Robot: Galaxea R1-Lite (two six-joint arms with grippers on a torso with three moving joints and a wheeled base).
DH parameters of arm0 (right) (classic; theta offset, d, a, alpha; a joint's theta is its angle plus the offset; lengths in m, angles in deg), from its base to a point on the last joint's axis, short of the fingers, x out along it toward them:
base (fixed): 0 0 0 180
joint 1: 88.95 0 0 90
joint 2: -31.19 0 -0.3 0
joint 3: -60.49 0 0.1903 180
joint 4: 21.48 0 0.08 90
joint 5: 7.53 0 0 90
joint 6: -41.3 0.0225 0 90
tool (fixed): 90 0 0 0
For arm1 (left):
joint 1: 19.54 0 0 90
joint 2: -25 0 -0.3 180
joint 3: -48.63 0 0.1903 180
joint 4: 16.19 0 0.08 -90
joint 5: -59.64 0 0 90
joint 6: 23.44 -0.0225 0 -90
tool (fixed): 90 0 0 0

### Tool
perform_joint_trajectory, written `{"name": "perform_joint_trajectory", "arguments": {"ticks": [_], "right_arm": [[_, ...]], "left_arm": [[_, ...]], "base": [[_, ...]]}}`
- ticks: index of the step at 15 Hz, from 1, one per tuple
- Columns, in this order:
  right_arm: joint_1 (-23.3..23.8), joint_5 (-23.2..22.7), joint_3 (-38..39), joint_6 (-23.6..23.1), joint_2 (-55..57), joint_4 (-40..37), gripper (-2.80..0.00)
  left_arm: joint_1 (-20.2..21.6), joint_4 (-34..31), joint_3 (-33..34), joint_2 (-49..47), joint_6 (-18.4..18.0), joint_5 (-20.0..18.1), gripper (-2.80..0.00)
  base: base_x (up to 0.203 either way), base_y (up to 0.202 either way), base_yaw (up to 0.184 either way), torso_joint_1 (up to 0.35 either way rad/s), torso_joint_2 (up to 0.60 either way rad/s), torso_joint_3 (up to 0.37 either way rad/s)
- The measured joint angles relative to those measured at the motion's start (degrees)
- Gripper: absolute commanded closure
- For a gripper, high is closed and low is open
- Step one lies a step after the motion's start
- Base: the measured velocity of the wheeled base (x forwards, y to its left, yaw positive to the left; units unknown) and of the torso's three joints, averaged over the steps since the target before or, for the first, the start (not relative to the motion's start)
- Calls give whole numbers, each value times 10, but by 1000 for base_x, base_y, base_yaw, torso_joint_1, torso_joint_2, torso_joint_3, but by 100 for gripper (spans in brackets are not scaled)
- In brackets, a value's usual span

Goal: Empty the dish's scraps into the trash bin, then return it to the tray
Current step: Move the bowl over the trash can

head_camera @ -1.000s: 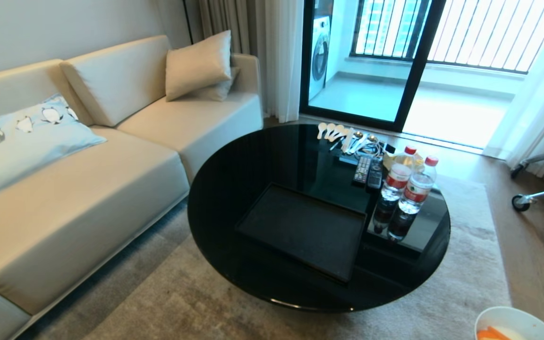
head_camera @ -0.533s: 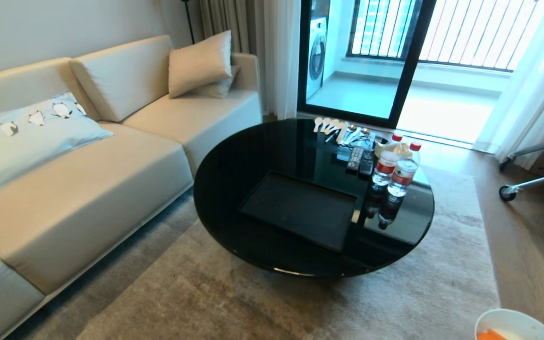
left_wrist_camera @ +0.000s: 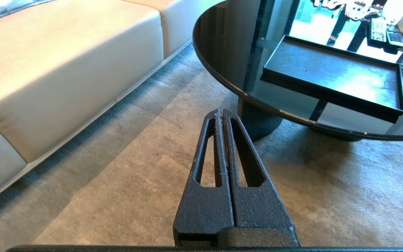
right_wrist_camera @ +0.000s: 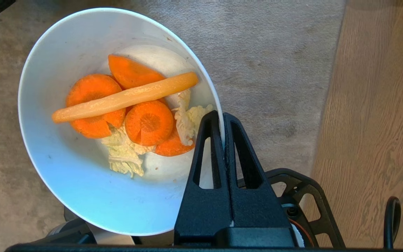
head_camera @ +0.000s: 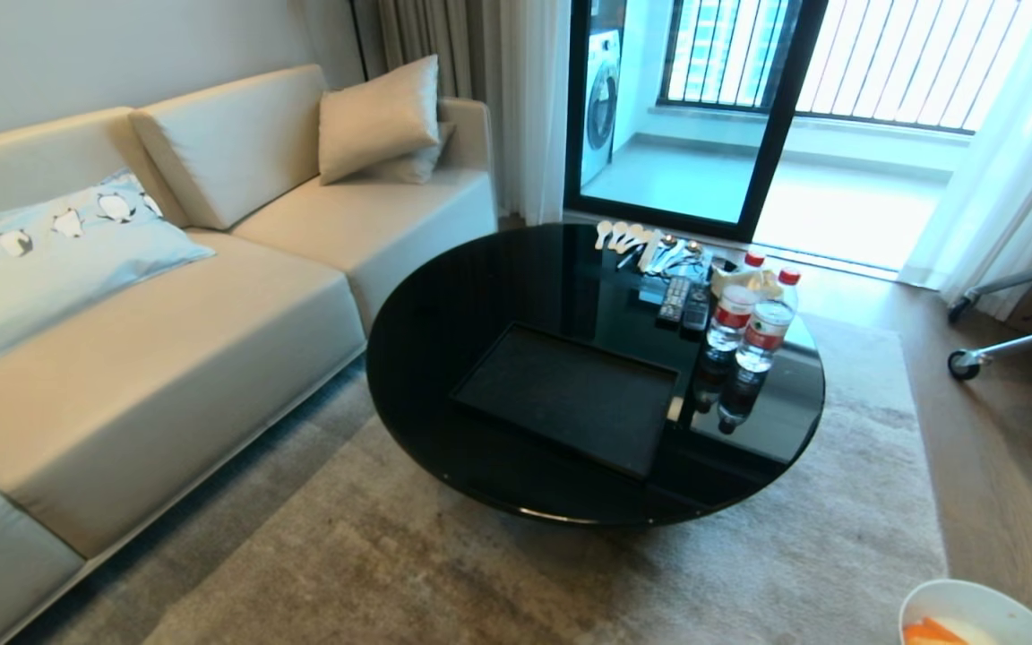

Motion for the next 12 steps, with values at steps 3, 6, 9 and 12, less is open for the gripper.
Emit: {"name": "perform_joint_trajectory", "arguments": {"ticks": [3, 6, 9, 12], "right_arm": [[0, 0, -2, 0, -1, 0, 0], [0, 0, -11, 1, -3, -1, 0], [0, 0, -13, 1, -5, -1, 0], [0, 0, -14, 5, -7, -1, 0]], "left_arm": [[0, 0, 0, 0, 0, 0, 0], [0, 0, 0, 0, 0, 0, 0], [0, 0, 0, 0, 0, 0, 0], [0, 0, 0, 0, 0, 0, 0]], "base": [[0, 0, 0, 0, 0, 0], [0, 0, 0, 0, 0, 0], [0, 0, 0, 0, 0, 0], [0, 0, 0, 0, 0, 0]]}}
